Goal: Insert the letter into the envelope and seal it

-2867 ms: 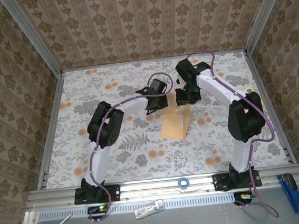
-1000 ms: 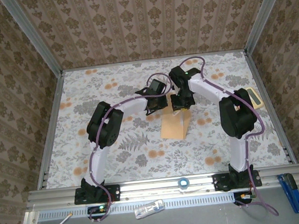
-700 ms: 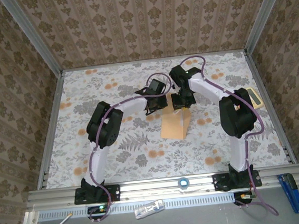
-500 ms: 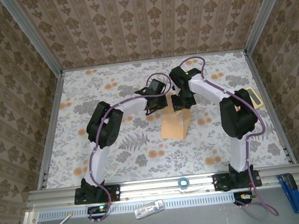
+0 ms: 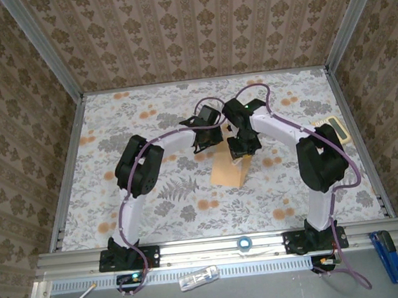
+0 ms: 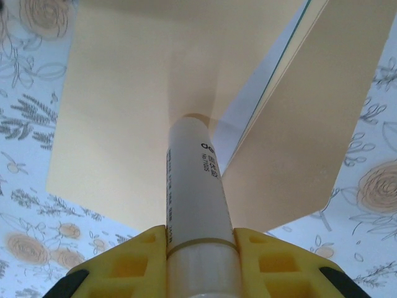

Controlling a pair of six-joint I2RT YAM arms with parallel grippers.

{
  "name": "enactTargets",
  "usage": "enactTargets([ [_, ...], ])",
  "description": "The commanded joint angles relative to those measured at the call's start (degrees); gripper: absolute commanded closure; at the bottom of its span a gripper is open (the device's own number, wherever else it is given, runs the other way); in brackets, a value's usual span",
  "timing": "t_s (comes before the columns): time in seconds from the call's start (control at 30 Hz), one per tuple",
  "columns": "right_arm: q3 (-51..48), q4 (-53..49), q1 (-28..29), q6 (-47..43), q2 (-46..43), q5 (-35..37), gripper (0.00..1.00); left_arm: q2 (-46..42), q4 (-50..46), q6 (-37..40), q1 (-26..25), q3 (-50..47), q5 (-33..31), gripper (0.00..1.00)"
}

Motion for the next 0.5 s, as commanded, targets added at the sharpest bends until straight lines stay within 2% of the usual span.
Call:
enactTargets([
  [0.0, -2.3, -3.68, 1.08, 1.04, -1.76, -1.92, 0.88, 0.92, -6.35, -0.84, -0.05, -2.78, 1.15, 1.0],
  [0.23, -2.93, -2.24, 1.13, 1.0, 0.27, -1.6, 0.89, 0.77, -6.3, -0.84, -0.1, -2.92, 1.29, 1.0],
  [0.47, 1.92, -2.85, -0.66, -1.54, 5.6, 0.75, 0.89, 0.22, -6.02, -0.85, -0.05, -3.62, 1.14, 1.0],
])
